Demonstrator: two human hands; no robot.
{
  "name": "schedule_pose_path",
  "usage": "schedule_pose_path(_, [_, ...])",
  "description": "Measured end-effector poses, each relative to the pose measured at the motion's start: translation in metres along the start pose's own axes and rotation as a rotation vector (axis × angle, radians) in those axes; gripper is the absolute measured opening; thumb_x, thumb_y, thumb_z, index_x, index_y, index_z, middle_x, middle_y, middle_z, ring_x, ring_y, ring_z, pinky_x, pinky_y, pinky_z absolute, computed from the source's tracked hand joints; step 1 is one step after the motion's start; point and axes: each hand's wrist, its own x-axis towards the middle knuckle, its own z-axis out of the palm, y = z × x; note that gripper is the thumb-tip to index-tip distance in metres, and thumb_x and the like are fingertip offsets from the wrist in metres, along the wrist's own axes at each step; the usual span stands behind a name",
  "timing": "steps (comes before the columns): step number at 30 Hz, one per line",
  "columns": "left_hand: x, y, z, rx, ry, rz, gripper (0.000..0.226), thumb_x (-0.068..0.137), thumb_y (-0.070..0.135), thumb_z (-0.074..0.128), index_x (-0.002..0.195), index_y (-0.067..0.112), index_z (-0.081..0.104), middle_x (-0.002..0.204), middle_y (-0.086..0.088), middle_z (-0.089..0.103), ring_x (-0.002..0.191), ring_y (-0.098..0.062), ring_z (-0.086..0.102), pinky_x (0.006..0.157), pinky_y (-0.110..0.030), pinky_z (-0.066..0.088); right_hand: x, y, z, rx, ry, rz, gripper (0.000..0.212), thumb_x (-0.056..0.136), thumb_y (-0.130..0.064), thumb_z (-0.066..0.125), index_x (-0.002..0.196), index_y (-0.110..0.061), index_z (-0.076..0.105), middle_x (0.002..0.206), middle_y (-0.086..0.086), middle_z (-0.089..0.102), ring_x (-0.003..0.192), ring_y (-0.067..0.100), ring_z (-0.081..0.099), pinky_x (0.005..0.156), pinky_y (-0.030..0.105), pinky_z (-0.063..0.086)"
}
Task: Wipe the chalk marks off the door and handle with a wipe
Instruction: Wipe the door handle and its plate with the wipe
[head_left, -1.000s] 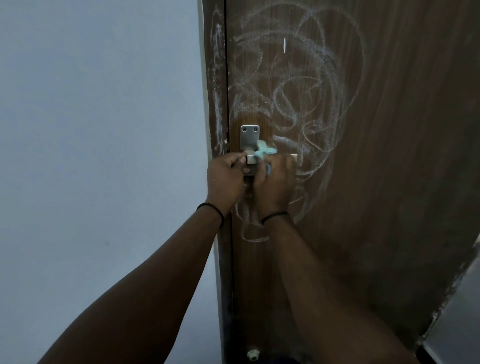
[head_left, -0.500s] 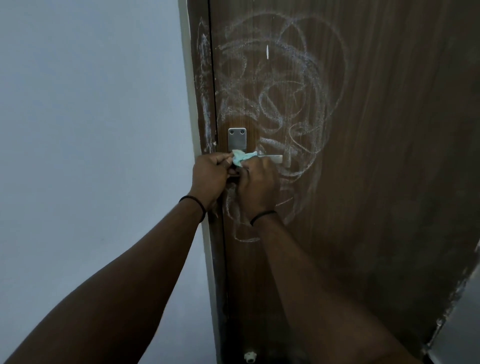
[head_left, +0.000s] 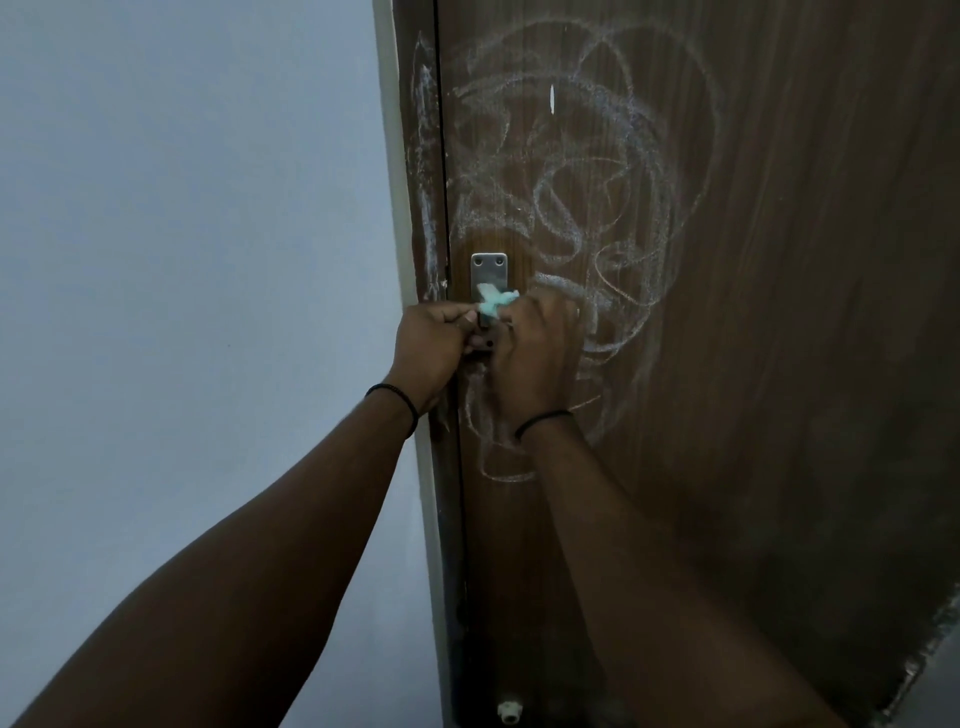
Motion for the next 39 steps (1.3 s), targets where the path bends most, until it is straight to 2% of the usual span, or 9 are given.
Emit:
schedule_pose_path(3, [-0.002, -0.001, 0.002, -0.010, 0.002, -0.018, 0.025, 0.099, 0.009, 0.053, 0.119, 0.005, 0.068, 0.085, -0.016, 0.071, 0.081, -0.023, 0.063, 0.084, -0.036, 0.055, 0.015, 0.027, -0.021, -0.023, 0.013, 0.069, 0.011, 0.090, -0.008, 0.054, 0.092, -0.014, 0.063, 0.086, 0.001, 0.065, 0.085, 0.019, 0.057, 0.102, 0.040, 0.038])
schedule_pose_path(6, [-0.003, -0.002, 0.004, -0.024, 0.016, -0.023, 0.025, 0.099, 0.010, 0.054, 0.118, 0.004, 0.067, 0.087, -0.018, 0.072, 0.082, -0.024, 0.064, 0.087, -0.039, 0.055, 0.037, 0.032, -0.030, -0.201, -0.268, -0.076, 0.018, 0.089, -0.009, 0.050, 0.092, -0.020, 0.064, 0.076, -0.001, 0.067, 0.074, 0.018, 0.062, 0.114, 0.039, 0.026])
schedule_pose_path(8, [-0.002, -0.002, 0.005, -0.027, 0.027, -0.020, 0.024, 0.098, 0.009, 0.054, 0.118, 0.003, 0.068, 0.087, -0.017, 0.071, 0.082, -0.027, 0.065, 0.087, -0.041, 0.055, 0.050, 0.017, -0.028, -0.293, -0.490, -0.215, 0.011, 0.089, -0.015, 0.053, 0.086, -0.017, 0.063, 0.078, 0.002, 0.066, 0.072, 0.022, 0.062, 0.104, 0.042, 0.038])
schedule_pose_path(11, [-0.003, -0.001, 0.006, 0.005, 0.038, -0.004, 0.024, 0.098, 0.008, 0.054, 0.116, 0.003, 0.069, 0.094, -0.018, 0.073, 0.090, -0.035, 0.068, 0.088, -0.045, 0.057, 0.066, -0.001, -0.024, -0.296, -0.658, -0.280, 0.023, 0.091, -0.023, 0.056, 0.070, -0.014, 0.054, 0.076, 0.007, 0.065, 0.057, 0.020, 0.050, 0.060, 0.032, 0.044])
schedule_pose_path(15, [-0.003, -0.001, 0.005, 0.007, 0.039, -0.020, 0.024, 0.098, 0.010, 0.055, 0.117, 0.004, 0.068, 0.093, -0.022, 0.073, 0.082, -0.027, 0.065, 0.088, -0.046, 0.056, 0.078, 0.034, -0.046, -0.080, -0.842, -0.088, 0.018, 0.094, -0.023, 0.053, 0.094, -0.021, 0.071, 0.084, 0.002, 0.069, 0.070, 0.017, 0.060, 0.064, 0.031, 0.047])
schedule_pose_path(27, [-0.005, 0.001, 0.006, 0.052, 0.062, 0.015, 0.024, 0.097, 0.008, 0.055, 0.116, 0.005, 0.069, 0.089, -0.016, 0.074, 0.080, -0.022, 0.068, 0.081, -0.035, 0.057, 0.076, 0.025, -0.033, 0.159, -0.833, 0.052, 0.008, 0.090, -0.021, 0.065, 0.091, -0.018, 0.073, 0.093, 0.002, 0.071, 0.084, 0.015, 0.064, 0.074, 0.029, 0.050])
schedule_pose_path(30, [-0.004, 0.001, 0.004, 0.074, 0.054, 0.019, 0.024, 0.098, 0.009, 0.055, 0.117, 0.007, 0.069, 0.091, -0.014, 0.074, 0.080, -0.019, 0.068, 0.080, -0.032, 0.057, 0.070, 0.051, -0.051, 0.411, -0.759, 0.180, 0.008, 0.085, -0.015, 0.072, 0.092, -0.017, 0.074, 0.095, 0.003, 0.073, 0.079, 0.007, 0.066, 0.066, 0.012, 0.049])
schedule_pose_path(36, [-0.003, -0.002, 0.003, 0.052, 0.042, 0.022, 0.025, 0.098, 0.009, 0.054, 0.119, 0.008, 0.068, 0.088, -0.014, 0.073, 0.082, -0.022, 0.067, 0.081, -0.032, 0.056, 0.020, 0.064, -0.039, 1.238, -0.352, 0.998, 0.018, 0.092, -0.023, 0.064, 0.107, -0.014, 0.065, 0.100, 0.008, 0.072, 0.085, 0.020, 0.071, 0.085, 0.034, 0.057])
schedule_pose_path(39, [-0.003, -0.005, 0.007, 0.016, 0.051, 0.021, 0.025, 0.098, 0.008, 0.054, 0.120, 0.006, 0.067, 0.088, -0.012, 0.072, 0.080, -0.019, 0.067, 0.077, -0.027, 0.056, -0.002, 0.036, -0.018, 1.502, -0.036, 1.160, 0.013, 0.094, -0.032, 0.059, 0.103, -0.023, 0.062, 0.103, 0.000, 0.069, 0.099, 0.020, 0.067, 0.094, 0.034, 0.051])
